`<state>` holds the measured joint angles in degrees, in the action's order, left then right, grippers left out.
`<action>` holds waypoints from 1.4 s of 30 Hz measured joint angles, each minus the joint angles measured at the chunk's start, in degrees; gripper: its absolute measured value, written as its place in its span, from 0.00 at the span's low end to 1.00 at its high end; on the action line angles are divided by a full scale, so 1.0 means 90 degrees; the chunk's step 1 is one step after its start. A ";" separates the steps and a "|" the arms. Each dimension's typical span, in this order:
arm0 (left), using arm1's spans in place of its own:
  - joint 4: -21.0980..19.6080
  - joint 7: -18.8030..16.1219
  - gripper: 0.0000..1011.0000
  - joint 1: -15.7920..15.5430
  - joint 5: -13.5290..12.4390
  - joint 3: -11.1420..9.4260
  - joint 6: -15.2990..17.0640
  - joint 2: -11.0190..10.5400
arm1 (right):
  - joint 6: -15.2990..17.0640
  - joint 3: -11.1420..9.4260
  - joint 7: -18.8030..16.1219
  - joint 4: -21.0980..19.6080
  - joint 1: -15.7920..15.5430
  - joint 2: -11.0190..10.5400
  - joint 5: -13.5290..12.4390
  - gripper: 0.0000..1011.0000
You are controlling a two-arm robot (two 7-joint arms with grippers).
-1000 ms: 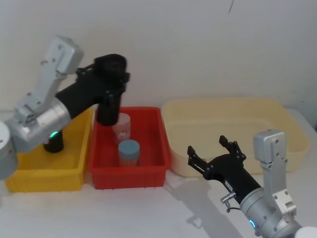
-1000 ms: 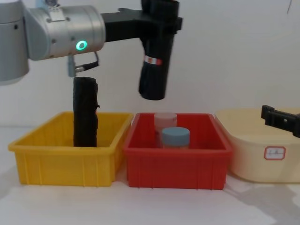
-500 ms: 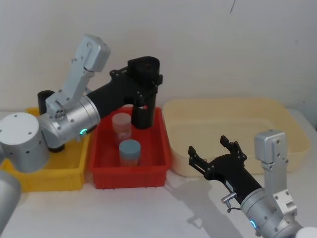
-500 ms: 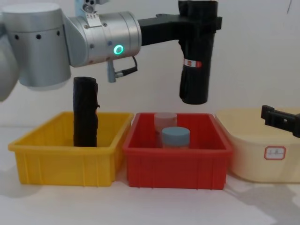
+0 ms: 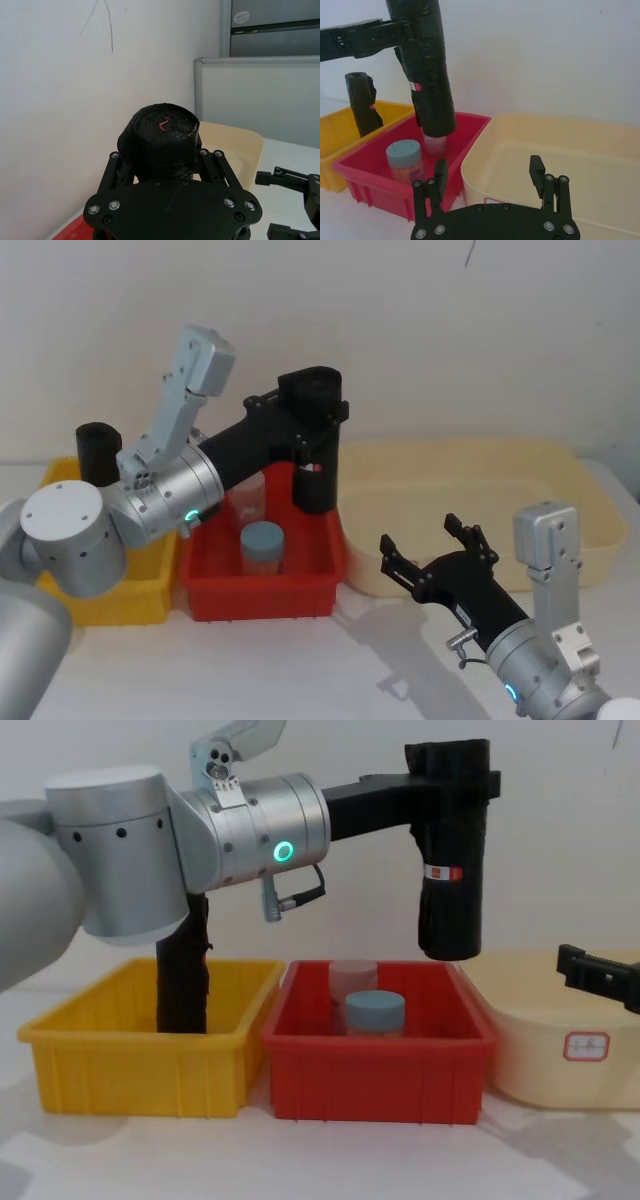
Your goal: Pick up the garbage bag with the one hand and transfer it to the other hand.
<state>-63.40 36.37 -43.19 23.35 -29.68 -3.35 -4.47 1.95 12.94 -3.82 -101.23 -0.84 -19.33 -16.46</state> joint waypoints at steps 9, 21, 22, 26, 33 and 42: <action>0.0277 0.0110 0.50 -0.0069 0.0156 -0.0073 -0.0073 0.0163 | 0.0000 0.0000 0.0000 0.0000 0.0000 0.0000 0.0000 0.99; 0.0525 0.0211 0.50 -0.0163 0.0283 -0.0180 -0.0114 0.0317 | 0.0000 0.0000 0.0000 0.0000 0.0000 0.0000 0.0000 0.99; 0.0542 0.0222 0.50 -0.0173 0.0299 -0.0190 -0.0116 0.0325 | 0.0000 0.0000 0.0000 0.0000 0.0000 0.0000 0.0000 0.99; 0.0574 0.0237 0.50 -0.0189 0.0325 -0.0214 -0.0119 0.0343 | 0.0000 0.0000 0.0000 0.0000 0.0000 0.0000 0.0000 0.99; 0.0625 0.0264 0.50 -0.0217 0.0368 -0.0250 -0.0121 0.0368 | -0.0047 0.0007 -0.0012 0.0000 -0.0001 0.0000 0.0019 0.99; 0.0657 0.0280 0.50 -0.0236 0.0395 -0.0274 -0.0121 0.0385 | -0.0470 0.0100 -0.0182 0.0064 0.0008 -0.0028 0.0188 0.99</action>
<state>-57.49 38.89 -45.31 26.91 -32.15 -4.43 -1.01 -2.28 13.84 -5.46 -100.65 -0.77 -19.59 -14.77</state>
